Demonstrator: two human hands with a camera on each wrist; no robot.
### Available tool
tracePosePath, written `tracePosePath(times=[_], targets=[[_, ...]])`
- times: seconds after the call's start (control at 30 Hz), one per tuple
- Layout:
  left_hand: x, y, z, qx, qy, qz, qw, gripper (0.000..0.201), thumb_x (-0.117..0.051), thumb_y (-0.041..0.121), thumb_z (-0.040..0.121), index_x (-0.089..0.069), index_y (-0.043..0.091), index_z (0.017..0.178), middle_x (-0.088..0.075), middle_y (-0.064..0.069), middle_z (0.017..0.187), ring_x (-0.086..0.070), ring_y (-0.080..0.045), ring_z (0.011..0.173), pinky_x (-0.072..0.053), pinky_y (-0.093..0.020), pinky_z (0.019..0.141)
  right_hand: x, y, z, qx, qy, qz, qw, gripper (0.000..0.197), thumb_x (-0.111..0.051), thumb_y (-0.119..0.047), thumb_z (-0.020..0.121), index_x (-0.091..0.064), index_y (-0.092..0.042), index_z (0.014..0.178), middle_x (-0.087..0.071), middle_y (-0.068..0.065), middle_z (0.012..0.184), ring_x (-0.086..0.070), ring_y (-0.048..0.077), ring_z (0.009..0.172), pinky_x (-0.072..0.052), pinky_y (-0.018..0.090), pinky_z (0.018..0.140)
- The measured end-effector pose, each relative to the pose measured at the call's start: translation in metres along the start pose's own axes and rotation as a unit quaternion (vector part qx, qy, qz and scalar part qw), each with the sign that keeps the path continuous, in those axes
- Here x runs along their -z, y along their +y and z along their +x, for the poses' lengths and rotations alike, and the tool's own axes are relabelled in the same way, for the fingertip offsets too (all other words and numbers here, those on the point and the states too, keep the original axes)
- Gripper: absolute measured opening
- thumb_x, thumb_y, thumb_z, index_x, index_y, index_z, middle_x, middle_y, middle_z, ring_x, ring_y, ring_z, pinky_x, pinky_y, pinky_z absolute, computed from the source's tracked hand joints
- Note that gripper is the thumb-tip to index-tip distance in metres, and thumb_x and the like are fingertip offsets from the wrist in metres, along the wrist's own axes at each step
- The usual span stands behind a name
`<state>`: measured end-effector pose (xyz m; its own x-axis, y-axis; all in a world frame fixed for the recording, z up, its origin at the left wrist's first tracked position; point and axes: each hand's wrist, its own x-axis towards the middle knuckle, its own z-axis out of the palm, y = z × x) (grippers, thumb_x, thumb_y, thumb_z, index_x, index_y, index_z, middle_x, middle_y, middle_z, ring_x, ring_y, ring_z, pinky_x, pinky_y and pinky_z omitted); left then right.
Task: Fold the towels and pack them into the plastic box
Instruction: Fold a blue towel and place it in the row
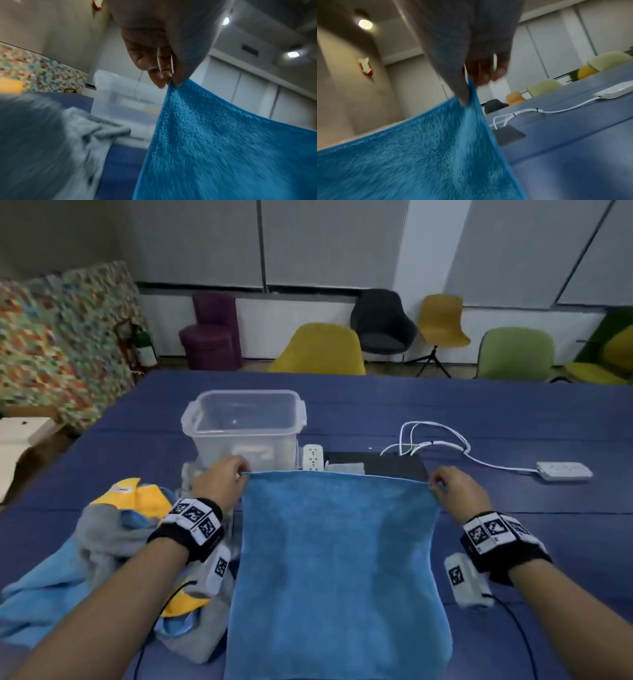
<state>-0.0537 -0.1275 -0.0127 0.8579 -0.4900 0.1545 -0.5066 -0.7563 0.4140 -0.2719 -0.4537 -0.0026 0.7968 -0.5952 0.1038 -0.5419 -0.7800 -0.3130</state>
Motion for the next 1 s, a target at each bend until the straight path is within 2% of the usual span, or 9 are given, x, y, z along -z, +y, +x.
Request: tracePosePath(times=[0.13,0.23,0.37,0.4,0.53,0.6,0.73,0.9,1.0], targets=[[-0.035,-0.024,-0.056,-0.073,-0.126,0.111,0.983,0.015,-0.049,0.018,0.089,-0.056,0.018,0.103,-0.06,0.0,0.112,-0.06,-0.024,0.099,-0.043,-0.033,0.076,-0.027,0.018,-0.041,0.003,-0.238,-0.152,0.959,0.012,-0.043,-0.01,0.089,-0.042,-0.019,0.081,-0.05,0.004,0.091,-0.046,0.022,0.081,-0.034,0.026,0.064],[-0.051,-0.04,-0.094,-0.114,-0.195,0.137,0.965,0.012,-0.049,0.019,0.088,-0.054,0.021,0.099,-0.056,0.003,0.103,-0.057,-0.022,0.093,-0.035,-0.027,0.065,-0.042,0.028,-0.072,0.024,-0.328,-0.22,0.918,0.023,-0.042,-0.011,0.088,-0.033,-0.023,0.07,-0.038,-0.004,0.074,-0.04,0.017,0.067,-0.026,0.022,0.05],[-0.063,-0.042,-0.136,-0.228,-0.326,0.199,0.896,0.033,-0.063,0.017,0.068,-0.032,0.029,0.073,-0.039,0.012,0.07,-0.044,-0.015,0.058,-0.004,-0.016,0.044,-0.071,0.034,-0.109,0.031,-0.4,-0.279,0.873,0.036,-0.042,-0.009,0.089,-0.022,-0.024,0.063,-0.028,-0.006,0.067,-0.028,0.01,0.055,-0.029,0.023,0.052],[-0.067,-0.043,-0.141,-0.256,-0.29,0.231,0.893,0.036,-0.064,0.018,0.061,-0.031,0.03,0.07,-0.04,0.011,0.067,-0.045,-0.013,0.055,0.001,-0.016,0.045,-0.078,0.035,-0.117,0.029,-0.412,-0.284,0.865,0.036,-0.044,-0.009,0.089,-0.023,-0.024,0.063,-0.028,-0.006,0.067,-0.032,0.011,0.057,-0.033,0.025,0.055],[-0.079,-0.05,-0.153,-0.203,-0.301,0.209,0.908,0.018,-0.05,0.009,0.082,-0.036,0.021,0.083,-0.052,-0.001,0.094,-0.05,-0.023,0.086,-0.011,-0.018,0.047,-0.091,0.036,-0.135,0.024,-0.404,-0.29,0.867,0.035,-0.049,-0.012,0.087,-0.025,-0.023,0.063,-0.035,-0.003,0.071,-0.049,0.023,0.085,-0.039,0.028,0.071],[-0.081,-0.051,-0.156,-0.222,-0.259,0.194,0.92,0.021,-0.053,0.006,0.079,-0.038,0.021,0.082,-0.055,-0.003,0.092,-0.053,-0.025,0.083,-0.014,-0.023,0.046,-0.092,0.034,-0.138,0.027,-0.389,-0.3,0.871,0.024,-0.047,-0.012,0.088,-0.034,-0.02,0.07,-0.042,0.001,0.079,-0.055,0.023,0.095,-0.045,0.03,0.079],[-0.093,-0.056,-0.167,-0.254,-0.347,0.277,0.859,0.026,-0.043,0.005,0.082,-0.046,0.015,0.105,-0.052,-0.005,0.107,-0.051,-0.026,0.096,-0.027,-0.033,0.064,-0.099,0.037,-0.148,0.018,-0.421,-0.312,0.851,0.014,-0.048,-0.012,0.089,-0.047,-0.018,0.101,-0.057,0.008,0.118,-0.057,0.025,0.112,-0.046,0.03,0.085],[-0.097,-0.065,-0.168,-0.345,-0.389,0.291,0.803,0.041,-0.081,0.022,0.05,-0.051,0.028,0.077,-0.057,0.006,0.073,-0.057,-0.012,0.053,-0.038,-0.019,0.037,-0.1,0.045,-0.151,0.013,-0.422,-0.291,0.859,0.033,-0.049,-0.015,0.088,-0.047,-0.012,0.121,-0.053,0.009,0.127,-0.055,0.025,0.115,-0.045,0.031,0.091],[-0.093,-0.068,-0.172,-0.408,-0.32,0.271,0.811,0.024,-0.057,0.044,0.068,-0.042,0.031,0.083,-0.058,0.013,0.077,-0.057,-0.004,0.059,-0.042,-0.016,0.045,-0.095,0.039,-0.151,0.02,-0.424,-0.303,0.853,0.027,-0.054,-0.024,0.084,-0.051,-0.015,0.11,-0.056,0.007,0.123,-0.058,0.024,0.11,-0.048,0.032,0.086]])
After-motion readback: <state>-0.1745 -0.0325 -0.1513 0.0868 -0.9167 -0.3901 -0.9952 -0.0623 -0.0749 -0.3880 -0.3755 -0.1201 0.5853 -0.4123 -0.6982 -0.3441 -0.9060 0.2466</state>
